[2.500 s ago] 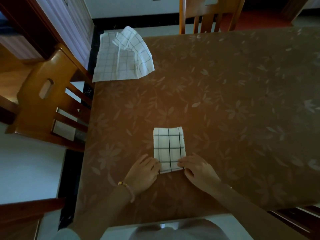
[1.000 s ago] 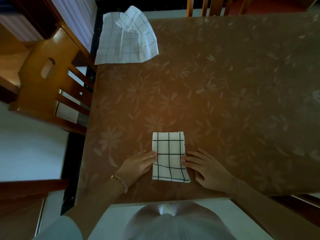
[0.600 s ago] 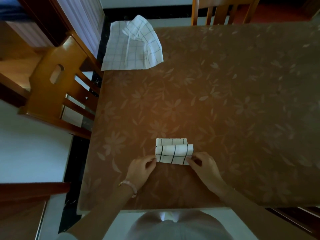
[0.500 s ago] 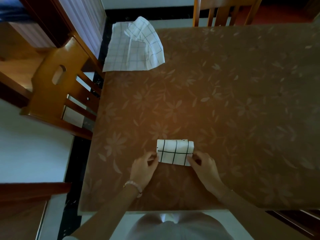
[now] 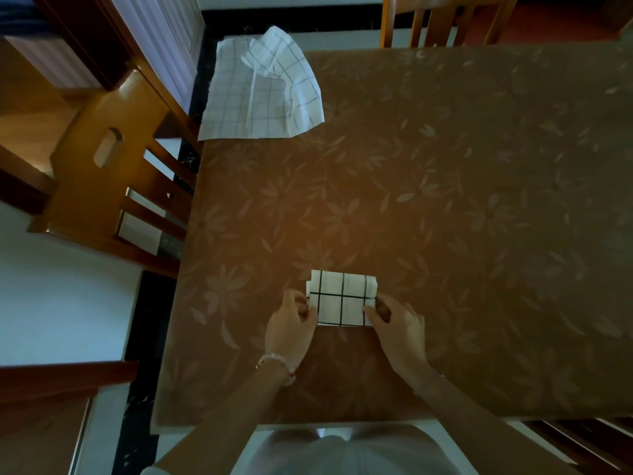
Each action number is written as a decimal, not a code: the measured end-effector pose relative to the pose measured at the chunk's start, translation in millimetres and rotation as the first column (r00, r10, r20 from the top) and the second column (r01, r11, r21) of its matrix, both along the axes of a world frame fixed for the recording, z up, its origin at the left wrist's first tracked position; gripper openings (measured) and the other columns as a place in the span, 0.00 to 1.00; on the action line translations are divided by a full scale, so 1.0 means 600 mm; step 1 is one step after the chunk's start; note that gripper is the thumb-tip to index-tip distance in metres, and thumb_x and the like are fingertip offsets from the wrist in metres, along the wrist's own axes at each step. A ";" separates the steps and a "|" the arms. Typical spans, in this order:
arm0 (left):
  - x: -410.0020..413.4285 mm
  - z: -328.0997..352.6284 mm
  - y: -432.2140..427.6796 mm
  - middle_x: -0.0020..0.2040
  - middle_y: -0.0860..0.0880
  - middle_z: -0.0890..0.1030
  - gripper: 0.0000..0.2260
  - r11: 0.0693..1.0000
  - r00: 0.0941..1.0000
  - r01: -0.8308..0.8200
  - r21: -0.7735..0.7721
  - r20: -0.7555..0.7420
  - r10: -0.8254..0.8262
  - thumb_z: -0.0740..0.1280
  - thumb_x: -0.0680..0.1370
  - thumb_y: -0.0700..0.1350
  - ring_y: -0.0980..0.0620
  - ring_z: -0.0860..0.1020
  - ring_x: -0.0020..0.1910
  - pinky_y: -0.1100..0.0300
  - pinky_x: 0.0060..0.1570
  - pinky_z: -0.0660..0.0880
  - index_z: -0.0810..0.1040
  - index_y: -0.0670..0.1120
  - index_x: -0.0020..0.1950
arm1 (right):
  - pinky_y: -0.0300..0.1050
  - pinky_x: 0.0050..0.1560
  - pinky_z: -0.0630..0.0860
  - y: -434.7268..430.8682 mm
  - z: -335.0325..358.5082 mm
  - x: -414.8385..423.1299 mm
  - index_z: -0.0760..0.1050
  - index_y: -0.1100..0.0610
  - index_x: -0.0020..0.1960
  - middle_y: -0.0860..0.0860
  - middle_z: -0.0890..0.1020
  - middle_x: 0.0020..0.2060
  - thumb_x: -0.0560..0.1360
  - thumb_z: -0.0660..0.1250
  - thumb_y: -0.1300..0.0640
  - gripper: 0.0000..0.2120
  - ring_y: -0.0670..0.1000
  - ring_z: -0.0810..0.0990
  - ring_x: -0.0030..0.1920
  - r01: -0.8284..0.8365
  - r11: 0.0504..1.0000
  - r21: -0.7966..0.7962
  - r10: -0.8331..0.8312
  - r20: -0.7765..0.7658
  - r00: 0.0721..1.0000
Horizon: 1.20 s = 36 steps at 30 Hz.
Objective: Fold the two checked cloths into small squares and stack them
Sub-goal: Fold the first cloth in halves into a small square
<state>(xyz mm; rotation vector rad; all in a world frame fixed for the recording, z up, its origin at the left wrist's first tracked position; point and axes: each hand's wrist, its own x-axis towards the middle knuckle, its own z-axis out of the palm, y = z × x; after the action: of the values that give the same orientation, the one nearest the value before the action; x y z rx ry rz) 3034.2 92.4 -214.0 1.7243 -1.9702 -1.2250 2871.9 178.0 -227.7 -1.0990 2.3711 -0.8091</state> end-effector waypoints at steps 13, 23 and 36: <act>0.040 0.001 0.044 0.34 0.63 0.76 0.12 0.989 0.999 0.047 -0.141 0.022 -0.044 0.72 0.72 0.48 0.65 0.74 0.34 0.70 0.35 0.69 0.74 0.50 0.52 | 0.34 0.40 0.73 0.020 0.019 -0.019 0.79 0.53 0.44 0.47 0.82 0.39 0.72 0.71 0.54 0.04 0.45 0.80 0.42 0.075 0.997 -0.020 -0.056 0.475 0.878; 0.082 -0.008 0.067 0.49 0.65 0.73 0.17 0.952 0.966 0.250 -0.176 0.107 -0.234 0.70 0.72 0.50 0.57 0.73 0.54 0.62 0.57 0.60 0.73 0.51 0.59 | 0.34 0.47 0.75 0.056 0.024 -0.029 0.79 0.47 0.47 0.44 0.83 0.43 0.71 0.72 0.56 0.06 0.40 0.80 0.45 -0.189 0.982 -0.009 0.172 0.460 0.871; 0.056 -0.003 0.077 0.38 0.64 0.77 0.17 0.992 0.993 -0.120 -0.041 -0.029 0.119 0.71 0.72 0.49 0.57 0.78 0.45 0.45 0.59 0.71 0.71 0.51 0.57 | 0.43 0.43 0.76 0.021 0.008 0.000 0.80 0.48 0.48 0.42 0.81 0.41 0.72 0.68 0.45 0.09 0.43 0.78 0.43 0.029 0.993 0.113 -0.054 0.229 0.972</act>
<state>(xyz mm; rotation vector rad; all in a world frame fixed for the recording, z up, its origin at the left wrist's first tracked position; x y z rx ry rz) 3067.8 138.4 -215.9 1.7679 -1.8365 -1.1504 2872.2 190.9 -222.7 -0.8634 2.2198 -0.7669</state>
